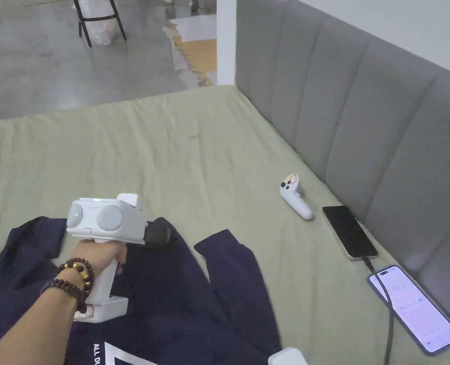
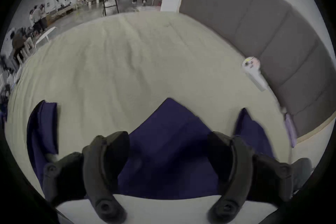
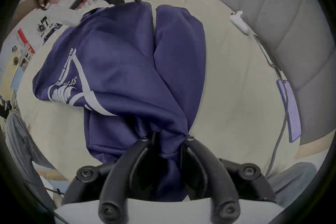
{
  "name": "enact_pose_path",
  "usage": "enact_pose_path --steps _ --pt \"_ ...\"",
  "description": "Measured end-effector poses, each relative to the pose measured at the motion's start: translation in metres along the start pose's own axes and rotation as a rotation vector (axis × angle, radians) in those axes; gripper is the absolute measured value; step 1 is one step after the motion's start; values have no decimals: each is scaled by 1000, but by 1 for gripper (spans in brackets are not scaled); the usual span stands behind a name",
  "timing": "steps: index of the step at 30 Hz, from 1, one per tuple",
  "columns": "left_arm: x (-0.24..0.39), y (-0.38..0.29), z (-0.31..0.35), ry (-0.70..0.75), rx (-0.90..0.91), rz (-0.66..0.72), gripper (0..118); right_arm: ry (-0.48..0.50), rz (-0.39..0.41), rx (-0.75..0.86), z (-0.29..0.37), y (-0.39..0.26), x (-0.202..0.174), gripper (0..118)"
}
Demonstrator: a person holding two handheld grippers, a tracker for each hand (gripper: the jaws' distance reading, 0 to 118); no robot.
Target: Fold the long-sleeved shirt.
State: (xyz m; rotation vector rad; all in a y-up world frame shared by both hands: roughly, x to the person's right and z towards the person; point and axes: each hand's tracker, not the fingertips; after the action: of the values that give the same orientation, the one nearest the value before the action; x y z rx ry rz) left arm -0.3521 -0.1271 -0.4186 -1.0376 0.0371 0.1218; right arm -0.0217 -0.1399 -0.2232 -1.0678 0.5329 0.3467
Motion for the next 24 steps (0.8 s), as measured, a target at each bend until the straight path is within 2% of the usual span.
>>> enact_pose_path --steps 2,3,4,5,6,7,9,12,14,17,18,21,24 --pt "9 -11 -14 69 -90 -84 92 2 -4 0 0 0 -1 21" --pt "18 -17 -10 63 -22 -123 91 1 -1 1 0 0 -3 21" --pt "26 -15 -5 136 2 -146 85 -3 4 5 -1 -3 -1 21" --pt "28 -14 2 96 -34 -98 62 -6 7 7 -2 -3 -2 21" --pt "25 -8 13 58 -37 -55 26 -8 7 11 -2 -4 -2 21" --pt "25 -9 25 38 16 -54 9 -7 3 14 -2 -4 -1 21" --pt "25 -11 45 -10 35 -36 9 4 -1 9 -2 -3 2 21" --pt "3 -2 90 -57 81 81 9 78 -25 -11 13 9 19 20" --pt "-17 8 119 -68 155 118 9 85 -26 91 39 22 29 17" --pt "-46 22 201 -31 323 138 9 96 -8 263 85 63 43 14" --pt "-57 28 229 -23 383 156 9 111 17 317 101 84 45 13" --pt "-85 43 318 26 560 206 9 65 143 475 148 152 44 13" --pt "-109 60 389 64 709 255 9 43 194 604 186 233 47 13"
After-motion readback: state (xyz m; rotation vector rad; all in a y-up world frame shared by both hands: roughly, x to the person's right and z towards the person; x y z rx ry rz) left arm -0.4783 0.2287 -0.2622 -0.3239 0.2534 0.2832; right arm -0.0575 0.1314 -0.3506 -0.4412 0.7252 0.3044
